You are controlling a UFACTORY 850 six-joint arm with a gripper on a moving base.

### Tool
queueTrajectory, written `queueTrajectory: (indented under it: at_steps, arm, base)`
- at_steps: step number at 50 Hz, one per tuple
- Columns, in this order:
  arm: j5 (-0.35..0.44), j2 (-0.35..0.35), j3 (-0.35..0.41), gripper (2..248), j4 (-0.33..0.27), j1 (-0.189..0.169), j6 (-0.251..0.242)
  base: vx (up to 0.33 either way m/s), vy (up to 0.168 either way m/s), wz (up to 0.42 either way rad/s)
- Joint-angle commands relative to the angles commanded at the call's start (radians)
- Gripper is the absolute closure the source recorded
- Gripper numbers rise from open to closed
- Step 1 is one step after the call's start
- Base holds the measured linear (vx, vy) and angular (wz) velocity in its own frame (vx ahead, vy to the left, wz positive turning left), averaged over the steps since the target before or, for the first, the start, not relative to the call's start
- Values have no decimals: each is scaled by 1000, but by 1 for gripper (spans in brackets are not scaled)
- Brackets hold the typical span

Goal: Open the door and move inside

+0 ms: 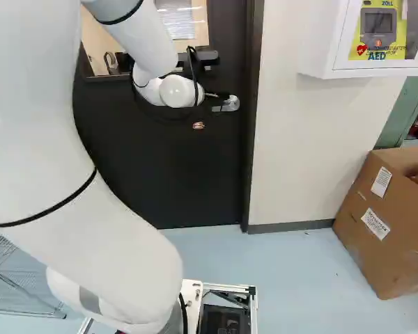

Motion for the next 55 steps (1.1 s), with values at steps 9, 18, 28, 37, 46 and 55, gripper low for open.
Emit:
queueTrajectory:
  at_steps: [9, 18, 28, 37, 46, 55]
  arm:
    - [0, -23, -3, 3, 0, 2, 0]
    - [0, -41, -2, 3, 0, 3, 0]
    - [0, -58, 3, 3, 0, 3, 0]
    - [0, -74, 7, 3, 0, 3, 0]
    - [0, -91, 10, 3, 0, 3, 0]
    - [0, -108, 13, 3, 0, 3, 0]
  base:
    - [0, 0, 0]
    - [0, 0, 0]
    - [0, 0, 0]
    - [0, 0, 0]
    - [0, 0, 0]
    - [0, 0, 0]
